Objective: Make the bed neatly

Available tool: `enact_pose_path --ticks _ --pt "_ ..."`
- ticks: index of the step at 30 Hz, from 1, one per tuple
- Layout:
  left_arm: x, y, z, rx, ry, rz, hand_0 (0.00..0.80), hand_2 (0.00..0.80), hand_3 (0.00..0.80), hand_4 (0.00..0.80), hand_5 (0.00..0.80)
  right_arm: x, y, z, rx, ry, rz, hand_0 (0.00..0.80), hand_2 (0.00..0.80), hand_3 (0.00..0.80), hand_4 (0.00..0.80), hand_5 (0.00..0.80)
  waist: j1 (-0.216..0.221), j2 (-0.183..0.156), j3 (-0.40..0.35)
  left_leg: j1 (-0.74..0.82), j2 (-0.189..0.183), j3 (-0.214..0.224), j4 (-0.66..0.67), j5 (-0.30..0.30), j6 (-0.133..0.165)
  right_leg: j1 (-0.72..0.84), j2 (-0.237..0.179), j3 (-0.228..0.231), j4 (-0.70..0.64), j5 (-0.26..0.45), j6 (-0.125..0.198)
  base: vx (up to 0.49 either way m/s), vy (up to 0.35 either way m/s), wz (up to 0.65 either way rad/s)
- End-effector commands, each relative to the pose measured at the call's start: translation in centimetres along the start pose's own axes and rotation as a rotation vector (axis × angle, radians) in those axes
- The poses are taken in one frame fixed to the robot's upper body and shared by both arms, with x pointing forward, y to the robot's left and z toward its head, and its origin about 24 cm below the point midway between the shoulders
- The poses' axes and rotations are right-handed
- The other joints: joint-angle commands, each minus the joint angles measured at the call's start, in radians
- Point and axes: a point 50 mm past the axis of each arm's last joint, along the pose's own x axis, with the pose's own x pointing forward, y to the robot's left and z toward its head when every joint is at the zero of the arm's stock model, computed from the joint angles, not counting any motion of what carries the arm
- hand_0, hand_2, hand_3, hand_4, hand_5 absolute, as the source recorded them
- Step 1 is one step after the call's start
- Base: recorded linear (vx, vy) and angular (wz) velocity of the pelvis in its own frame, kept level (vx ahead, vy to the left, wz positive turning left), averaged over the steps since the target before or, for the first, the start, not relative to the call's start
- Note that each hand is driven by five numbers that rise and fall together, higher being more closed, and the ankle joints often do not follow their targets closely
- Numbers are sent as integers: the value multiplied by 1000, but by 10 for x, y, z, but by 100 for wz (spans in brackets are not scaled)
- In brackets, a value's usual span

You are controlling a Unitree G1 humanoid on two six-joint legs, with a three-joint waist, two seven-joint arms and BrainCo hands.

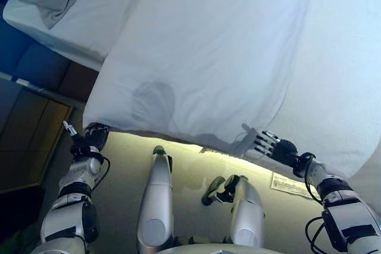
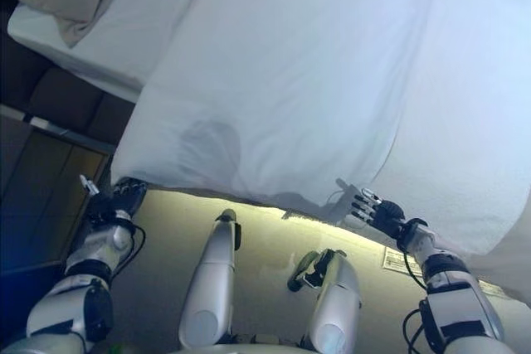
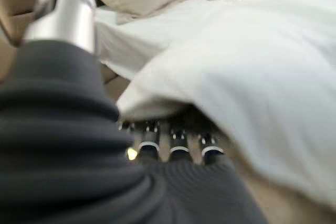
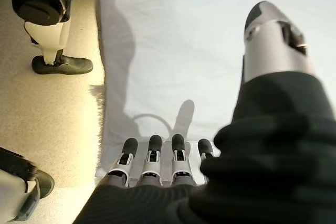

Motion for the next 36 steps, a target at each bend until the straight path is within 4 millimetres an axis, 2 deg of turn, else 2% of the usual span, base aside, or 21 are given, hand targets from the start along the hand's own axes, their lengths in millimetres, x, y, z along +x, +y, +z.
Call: enact_pose_path --ticks 1,4,10,15,19,24,27,29,32,36 --pt "-71 57 66 79 -180 184 0 0 0 0 0 -4 -5 -4 46 -24 0 0 0 0 0 0 90 -54 -17 30 -27 51 59 -104 106 -65 -22 123 -69 161 41 -19 -69 3" --pt "-82 72 56 70 -128 183 0 0 0 0 0 -3 -1 0 47 -26 7 0 0 0 0 0 97 -58 -19 22 -29 45 75 -109 109 -69 -19 119 -58 155 34 -9 -66 7" --pt "-109 108 35 101 -46 277 0 0 0 0 0 3 6 -7 79 -47 29 0 0 0 0 0 118 -68 -20 25 -38 34 94 -117 116 -48 -20 96 -55 155 29 27 -122 14" --pt "-133 125 41 108 -51 396 0 0 0 0 0 7 12 -15 105 -51 56 0 0 0 0 0 123 -72 -31 57 -39 32 83 -118 114 -2 -23 79 -78 163 33 86 -126 19" --pt "-155 138 51 153 -75 517 0 0 0 0 0 8 12 -29 130 -46 51 0 0 0 0 0 116 -73 -51 127 -31 41 14 -97 107 72 -18 68 -149 189 46 128 -122 5" --pt "-157 140 57 304 -43 605 0 0 0 0 0 6 9 -50 136 -16 46 0 0 0 0 0 89 -67 -85 245 -12 70 -123 -50 87 180 0 65 -280 237 68 139 -121 -6" --pt "-147 135 60 498 17 675 0 0 0 0 0 -1 0 -69 121 43 18 0 0 0 0 0 57 -56 -129 342 7 107 -257 -1 65 258 20 72 -417 285 93 151 -102 -10" --pt "-137 131 60 690 89 730 0 0 0 0 0 -7 -5 -87 95 101 1 0 0 0 0 0 35 -47 -157 416 17 135 -360 42 52 310 34 78 -517 325 112 128 -81 -13" --pt "-131 134 50 976 271 778 0 0 0 0 0 -17 -14 -107 60 169 -25 0 0 0 0 0 4 -28 -209 526 20 175 -529 135 43 398 63 70 -703 414 123 74 -34 -30" --pt "-140 149 31 1068 411 831 0 0 0 0 0 -31 -22 -135 -18 263 -58 0 0 0 0 0 -31 -8 -281 661 8 221 -704 184 32 513 94 66 -889 480 143 187 -33 -32"
